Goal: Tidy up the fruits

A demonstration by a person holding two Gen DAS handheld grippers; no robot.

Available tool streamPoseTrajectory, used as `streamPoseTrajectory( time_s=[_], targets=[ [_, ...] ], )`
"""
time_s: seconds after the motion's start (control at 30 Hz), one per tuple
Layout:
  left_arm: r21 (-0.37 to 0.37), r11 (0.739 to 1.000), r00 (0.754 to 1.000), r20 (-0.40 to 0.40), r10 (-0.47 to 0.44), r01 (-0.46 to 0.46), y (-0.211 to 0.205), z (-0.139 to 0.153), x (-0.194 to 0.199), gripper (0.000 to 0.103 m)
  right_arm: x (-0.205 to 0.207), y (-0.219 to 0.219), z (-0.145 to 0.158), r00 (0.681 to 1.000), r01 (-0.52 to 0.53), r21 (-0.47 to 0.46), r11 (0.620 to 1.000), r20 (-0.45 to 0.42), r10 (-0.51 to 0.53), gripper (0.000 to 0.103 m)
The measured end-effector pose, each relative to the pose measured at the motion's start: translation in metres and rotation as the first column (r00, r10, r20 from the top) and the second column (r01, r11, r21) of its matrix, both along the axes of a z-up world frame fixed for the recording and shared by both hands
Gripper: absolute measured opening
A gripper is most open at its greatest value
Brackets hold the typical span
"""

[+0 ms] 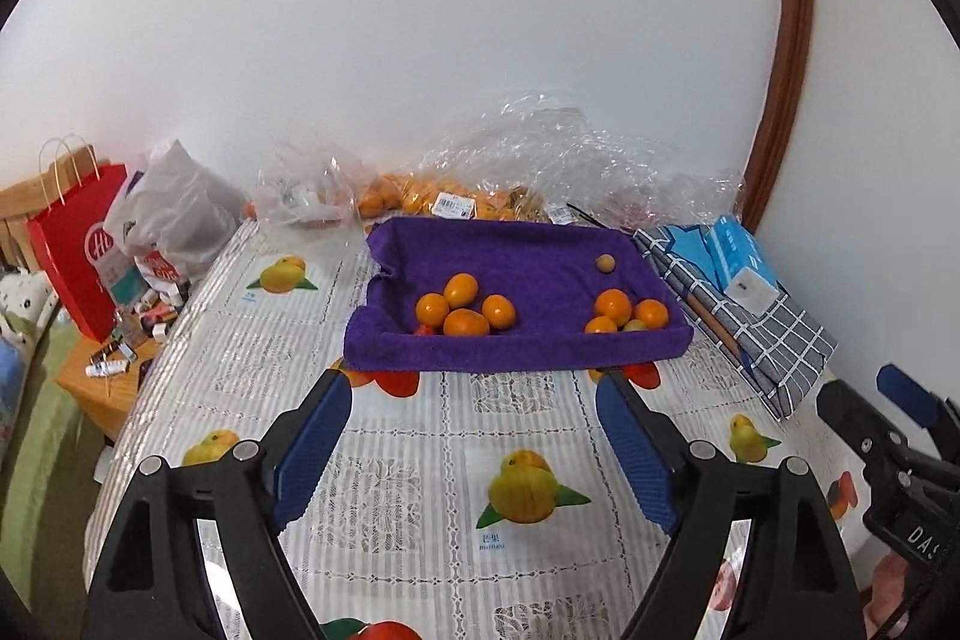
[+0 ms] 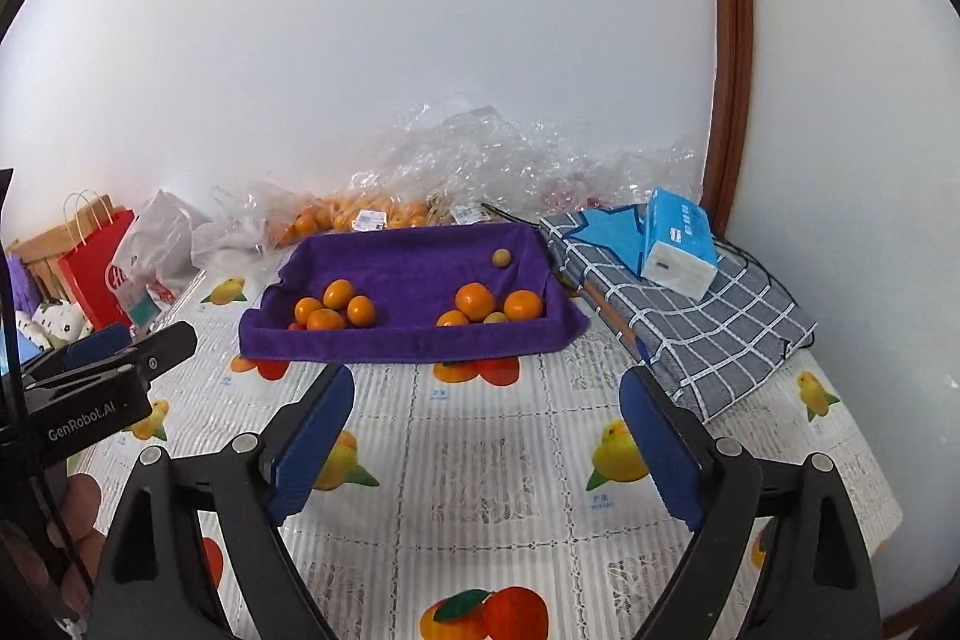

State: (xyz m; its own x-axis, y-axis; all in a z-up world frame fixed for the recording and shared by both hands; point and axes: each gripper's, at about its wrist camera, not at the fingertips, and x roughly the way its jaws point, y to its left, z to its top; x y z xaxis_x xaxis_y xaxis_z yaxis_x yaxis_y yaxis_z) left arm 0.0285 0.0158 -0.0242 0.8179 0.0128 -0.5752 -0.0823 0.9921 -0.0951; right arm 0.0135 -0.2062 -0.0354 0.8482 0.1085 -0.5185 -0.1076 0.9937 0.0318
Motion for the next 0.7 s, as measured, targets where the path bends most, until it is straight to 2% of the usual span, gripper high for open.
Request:
streamPoseTrajectory(
  time_s=[0.17,0.7],
  targets=[
    [0.021,1.0,1.0,0.018,0.006,-0.007,-0.007,0.005,-0.007,0.083,-0.007,-0.004,0.007,1.0,0.011,0.02,1.0,0.008,-0.011,0.09],
    [0.005,1.0,1.0,-0.005,0.011,-0.011,-0.005,-0.002,-0.005,0.084,-0.003,-0.011,0.0,0.999,0.032,0.045,0.998,-0.025,-0.031,0.09]
  ],
)
